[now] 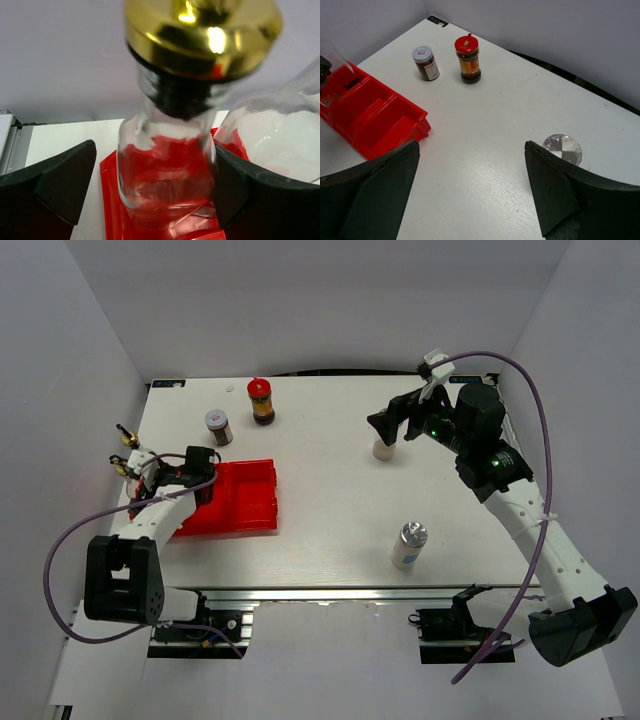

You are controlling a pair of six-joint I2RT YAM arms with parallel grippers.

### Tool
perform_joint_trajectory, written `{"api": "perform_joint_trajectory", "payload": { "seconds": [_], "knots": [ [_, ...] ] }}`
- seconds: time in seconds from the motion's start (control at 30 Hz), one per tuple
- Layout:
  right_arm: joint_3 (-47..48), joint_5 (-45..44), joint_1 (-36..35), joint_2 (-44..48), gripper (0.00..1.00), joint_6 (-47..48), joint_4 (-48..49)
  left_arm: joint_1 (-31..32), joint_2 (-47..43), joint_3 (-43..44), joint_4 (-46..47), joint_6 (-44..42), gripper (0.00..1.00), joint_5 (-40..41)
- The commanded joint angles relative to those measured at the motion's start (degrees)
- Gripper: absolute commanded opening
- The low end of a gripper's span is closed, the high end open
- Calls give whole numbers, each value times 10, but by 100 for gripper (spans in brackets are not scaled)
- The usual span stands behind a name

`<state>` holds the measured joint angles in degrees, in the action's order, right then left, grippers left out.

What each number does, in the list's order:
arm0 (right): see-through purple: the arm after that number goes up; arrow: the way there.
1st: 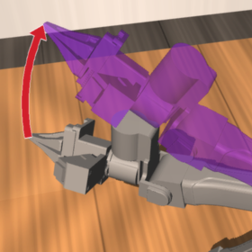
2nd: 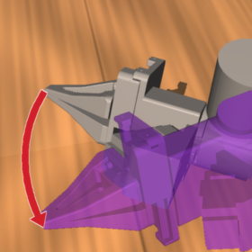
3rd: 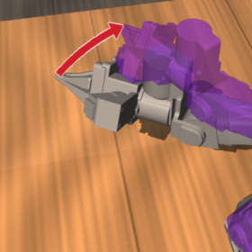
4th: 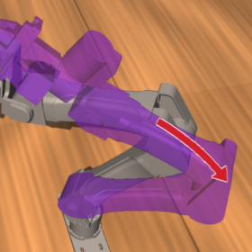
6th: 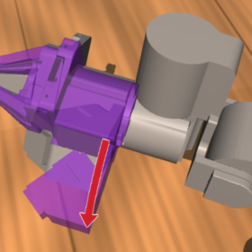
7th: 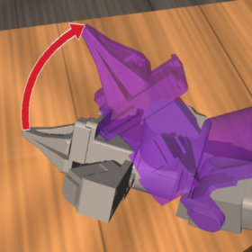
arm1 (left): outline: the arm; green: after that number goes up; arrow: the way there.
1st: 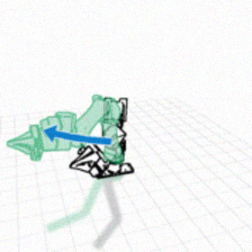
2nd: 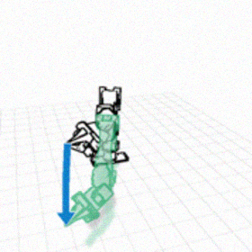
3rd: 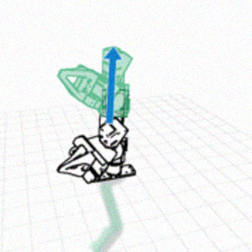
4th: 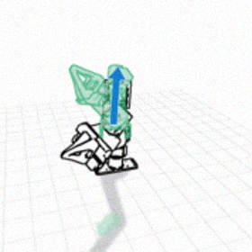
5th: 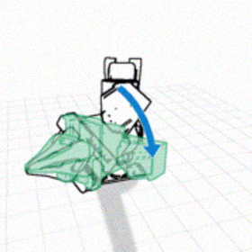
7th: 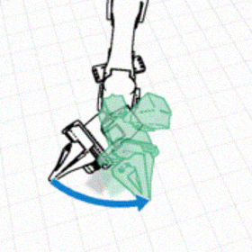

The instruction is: Organize the condiment bottles

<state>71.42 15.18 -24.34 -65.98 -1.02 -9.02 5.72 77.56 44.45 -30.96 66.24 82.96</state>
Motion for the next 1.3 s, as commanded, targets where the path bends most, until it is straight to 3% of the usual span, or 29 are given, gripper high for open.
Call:
{"api": "perform_joint_trajectory", "payload": {
  "seconds": [0.0, 0.37, 0.83, 1.27],
  "knots": [
    [21, 6, 3, 0, 89, 8, 12, -2, -29, 17, -52, 49, 98, 48],
    [32, 4, 4, -8, 90, 8, -5, -2, -145, -17, 4, -37, 98, -24],
    [34, 12, 4, 5, 90, 4, -18, -3, -184, 5, 21, -206, 98, -167],
    [25, 15, 4, 11, 89, 8, -14, -2, -270, 47, -92, -166, 98, -268]
  ]
}}
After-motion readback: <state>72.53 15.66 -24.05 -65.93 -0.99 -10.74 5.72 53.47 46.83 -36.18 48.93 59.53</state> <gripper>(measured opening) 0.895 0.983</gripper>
